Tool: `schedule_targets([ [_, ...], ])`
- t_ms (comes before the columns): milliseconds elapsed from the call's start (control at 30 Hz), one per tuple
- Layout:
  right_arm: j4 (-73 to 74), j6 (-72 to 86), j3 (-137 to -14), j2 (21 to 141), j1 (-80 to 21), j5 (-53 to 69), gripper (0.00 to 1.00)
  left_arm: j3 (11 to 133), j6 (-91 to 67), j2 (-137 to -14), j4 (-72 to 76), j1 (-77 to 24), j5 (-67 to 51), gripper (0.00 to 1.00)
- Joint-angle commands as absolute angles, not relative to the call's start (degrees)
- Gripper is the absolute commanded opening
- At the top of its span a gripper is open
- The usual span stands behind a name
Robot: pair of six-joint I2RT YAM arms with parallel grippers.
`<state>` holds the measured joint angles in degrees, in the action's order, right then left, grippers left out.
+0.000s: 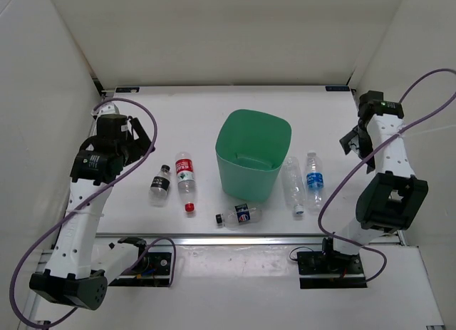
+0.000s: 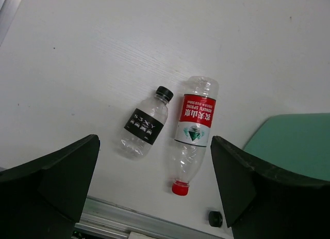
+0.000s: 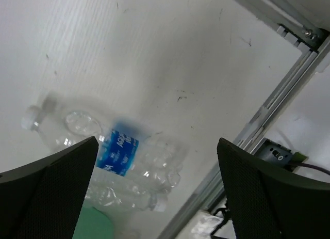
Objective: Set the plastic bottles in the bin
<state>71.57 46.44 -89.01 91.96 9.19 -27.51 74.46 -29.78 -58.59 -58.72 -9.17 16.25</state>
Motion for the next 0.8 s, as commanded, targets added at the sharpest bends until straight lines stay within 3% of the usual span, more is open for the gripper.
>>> schedule_targets([
  [0, 69.8, 36.1, -84.2, 91.6, 9.9, -17.4, 1.00, 72.3, -29.4, -57.1, -57.9, -9.5, 13.8, 1.00],
  [167, 61.9, 29.5, -78.1, 92.3, 9.9, 0.9, 1.00, 71.1, -29.4, -56.0, -59.3, -9.5, 16.0, 1.00],
  [333, 57.8, 30.1, -75.7, 96.5, 10.5, 9.9, 1.00, 70.0, -29.4, -56.0, -60.4, -9.5, 15.5, 1.00],
  [767, 53.7, 33.6, -76.2, 112.1, 7.4, 4.9, 0.98, 70.1, -30.0, -59.5, -60.9, -9.5, 10.4, 1.00],
])
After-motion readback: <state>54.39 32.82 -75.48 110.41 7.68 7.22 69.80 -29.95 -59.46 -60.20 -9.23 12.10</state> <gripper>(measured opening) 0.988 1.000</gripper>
